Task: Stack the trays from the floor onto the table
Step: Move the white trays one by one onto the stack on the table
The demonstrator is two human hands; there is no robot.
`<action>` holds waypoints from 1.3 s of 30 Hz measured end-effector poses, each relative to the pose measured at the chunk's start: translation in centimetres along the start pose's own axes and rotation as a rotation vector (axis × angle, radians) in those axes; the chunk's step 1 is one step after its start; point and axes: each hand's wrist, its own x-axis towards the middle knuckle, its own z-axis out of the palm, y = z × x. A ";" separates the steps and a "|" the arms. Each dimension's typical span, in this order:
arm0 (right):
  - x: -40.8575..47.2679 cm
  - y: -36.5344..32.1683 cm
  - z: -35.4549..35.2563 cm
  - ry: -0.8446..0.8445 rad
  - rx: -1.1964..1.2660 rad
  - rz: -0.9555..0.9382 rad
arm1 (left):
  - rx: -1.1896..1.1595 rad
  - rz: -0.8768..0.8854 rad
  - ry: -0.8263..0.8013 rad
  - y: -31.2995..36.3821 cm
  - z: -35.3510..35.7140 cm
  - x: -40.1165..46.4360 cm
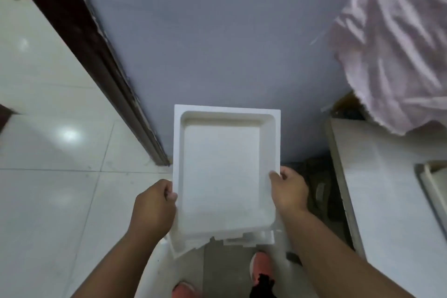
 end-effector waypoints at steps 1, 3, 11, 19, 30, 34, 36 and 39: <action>-1.3 -1.7 -1.3 -0.036 0.021 -0.023 | -0.020 0.006 0.011 0.9 -2.1 -0.8; -3.3 -4.4 -3.7 -0.068 0.034 -0.104 | -0.032 0.028 0.033 2.2 -5.7 -2.6; -12.5 -15.2 -13.3 -0.102 0.044 -0.401 | -0.044 0.142 0.160 7.7 -19.5 -12.8; -19.9 -26.0 -19.1 0.000 -0.035 -0.753 | -0.068 0.189 0.419 12.7 -29.3 -18.9; -24.4 -35.7 -27.4 0.138 0.074 -1.039 | -0.210 0.370 0.617 20.2 -38.2 -24.7; -25.1 -37.8 -29.4 0.094 0.032 -1.058 | -0.225 0.374 0.617 21.8 -40.2 -25.2; -25.4 -38.6 -30.2 0.090 -0.015 -1.054 | -0.161 0.376 0.590 22.1 -42.0 -25.2; -26.1 -39.5 -31.4 0.091 -0.036 -1.073 | 0.020 0.450 0.335 22.0 -45.1 -25.4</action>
